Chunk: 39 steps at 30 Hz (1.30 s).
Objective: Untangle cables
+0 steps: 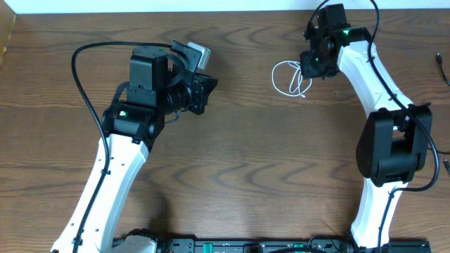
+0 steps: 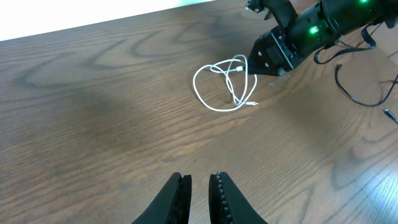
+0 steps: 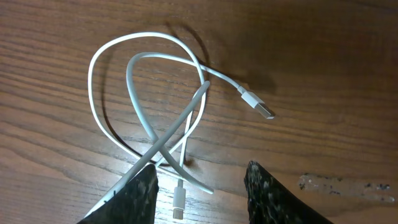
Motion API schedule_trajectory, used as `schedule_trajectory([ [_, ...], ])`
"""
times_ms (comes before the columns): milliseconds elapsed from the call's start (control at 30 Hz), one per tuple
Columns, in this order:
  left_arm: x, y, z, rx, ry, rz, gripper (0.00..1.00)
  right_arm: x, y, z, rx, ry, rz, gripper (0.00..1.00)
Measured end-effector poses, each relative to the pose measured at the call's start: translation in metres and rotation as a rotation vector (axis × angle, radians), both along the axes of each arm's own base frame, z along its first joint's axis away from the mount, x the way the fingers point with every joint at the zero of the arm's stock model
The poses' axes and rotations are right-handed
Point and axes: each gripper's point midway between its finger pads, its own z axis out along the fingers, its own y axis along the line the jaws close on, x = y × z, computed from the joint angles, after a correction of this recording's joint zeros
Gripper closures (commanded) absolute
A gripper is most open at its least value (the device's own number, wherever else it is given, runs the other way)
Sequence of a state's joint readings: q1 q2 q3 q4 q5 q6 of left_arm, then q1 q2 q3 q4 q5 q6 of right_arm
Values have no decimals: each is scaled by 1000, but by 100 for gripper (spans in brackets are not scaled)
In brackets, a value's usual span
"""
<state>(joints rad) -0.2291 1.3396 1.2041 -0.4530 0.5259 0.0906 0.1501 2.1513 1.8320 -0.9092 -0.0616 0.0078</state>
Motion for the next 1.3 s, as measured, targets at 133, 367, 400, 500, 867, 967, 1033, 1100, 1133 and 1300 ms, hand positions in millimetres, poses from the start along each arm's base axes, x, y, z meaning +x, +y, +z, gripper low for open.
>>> schedule_trajectory([
  [133, -1, 0, -1, 4, 1, -3, 84, 1, 0, -1, 2, -2, -1, 72],
  [367, -2, 0, -2, 12, 3, -9, 83, -2, 10, -31, 49, 62, 9, 99],
  [400, -2, 0, -2, 12, 4, -9, 84, -3, 12, -35, 58, 73, 12, 99],
  [500, -5, -1, -5, 9, 20, -17, 83, -8, 20, -38, 104, 95, 26, 99],
  [867, -26, -13, -27, -24, 109, -127, 83, -17, 45, -30, 254, 129, 73, 99],
  [967, -28, -19, -39, -38, 143, -169, 84, -20, 50, -7, 286, 116, 85, 99],
  [1033, -30, -25, -45, -55, 157, -212, 83, -20, 52, 28, 302, 63, 97, 99],
  [1100, -30, -31, -47, -78, 157, -256, 83, -23, 53, 76, 319, -23, 114, 99],
  [1133, -30, -33, -48, -87, 159, -270, 83, -24, 53, 100, 327, -72, 124, 99],
  [1300, -28, -43, -61, -108, 184, -320, 83, -65, 49, 270, 370, -471, 195, 99],
])
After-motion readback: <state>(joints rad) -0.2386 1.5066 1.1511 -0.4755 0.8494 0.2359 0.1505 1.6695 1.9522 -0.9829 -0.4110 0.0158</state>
